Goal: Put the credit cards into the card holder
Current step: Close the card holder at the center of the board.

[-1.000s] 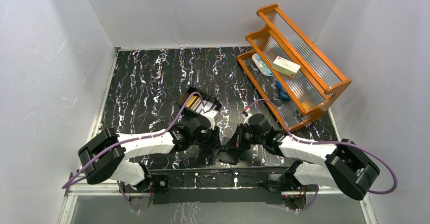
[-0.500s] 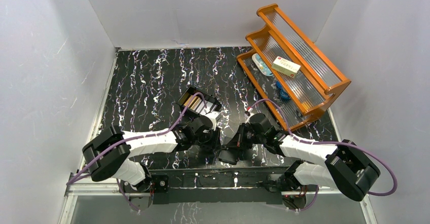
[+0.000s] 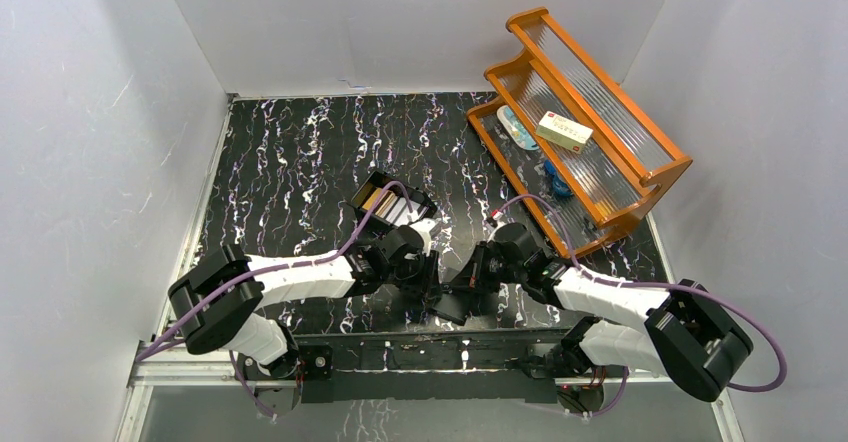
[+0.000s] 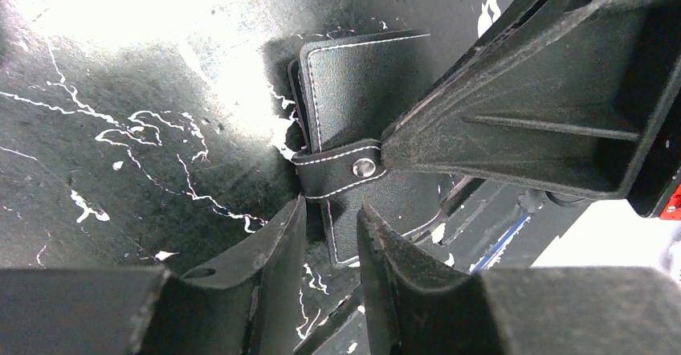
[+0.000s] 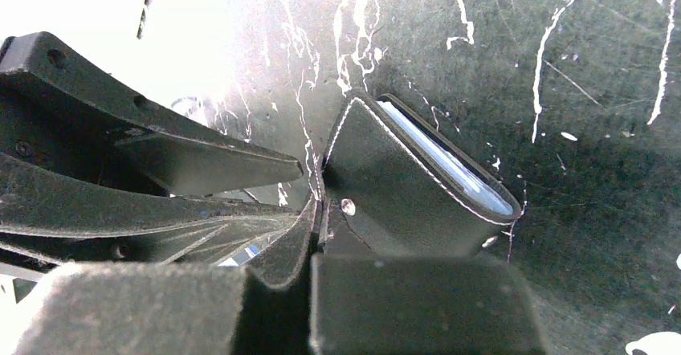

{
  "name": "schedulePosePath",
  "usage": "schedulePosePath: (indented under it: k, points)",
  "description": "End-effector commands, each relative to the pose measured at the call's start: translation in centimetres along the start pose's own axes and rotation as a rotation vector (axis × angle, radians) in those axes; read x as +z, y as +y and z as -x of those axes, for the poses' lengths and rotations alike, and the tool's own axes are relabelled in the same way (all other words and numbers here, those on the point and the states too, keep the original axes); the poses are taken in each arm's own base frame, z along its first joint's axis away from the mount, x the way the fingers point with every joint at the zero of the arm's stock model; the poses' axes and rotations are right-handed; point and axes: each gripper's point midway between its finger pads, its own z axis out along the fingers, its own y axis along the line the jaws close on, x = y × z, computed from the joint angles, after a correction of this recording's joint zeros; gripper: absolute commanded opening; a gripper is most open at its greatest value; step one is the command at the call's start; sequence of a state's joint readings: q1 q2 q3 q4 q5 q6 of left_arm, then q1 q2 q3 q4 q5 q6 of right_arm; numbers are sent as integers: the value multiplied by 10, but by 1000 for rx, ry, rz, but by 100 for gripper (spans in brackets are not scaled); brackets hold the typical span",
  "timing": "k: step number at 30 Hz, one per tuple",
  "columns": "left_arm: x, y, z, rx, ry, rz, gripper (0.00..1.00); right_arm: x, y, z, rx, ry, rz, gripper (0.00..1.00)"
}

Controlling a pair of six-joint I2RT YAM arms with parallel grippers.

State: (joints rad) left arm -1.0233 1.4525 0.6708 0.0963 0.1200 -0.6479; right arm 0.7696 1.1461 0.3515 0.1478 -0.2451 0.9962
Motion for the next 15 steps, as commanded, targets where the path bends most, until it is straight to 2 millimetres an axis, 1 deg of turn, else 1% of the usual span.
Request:
schedulePosePath:
  k: [1,4,9,12,13,15]
  points:
    - [-5,-7,-4,-57,14,-19,27,-3,6,8,7,-34,12,0]
    - [-5,-2,-9,-75,24,10,26,-3,4,8,12,-33,7,0]
    - [-4,13,-16,-99,40,88,24,-5,2,6,21,-31,-5,0]
    - [-2,16,-23,-117,58,107,25,-7,3,7,28,-35,-4,0]
    - [0,17,-26,-121,66,112,24,-6,-8,0,38,-24,-26,0]
    - [3,19,-32,-128,85,124,24,-7,-13,-2,46,-26,-35,0]
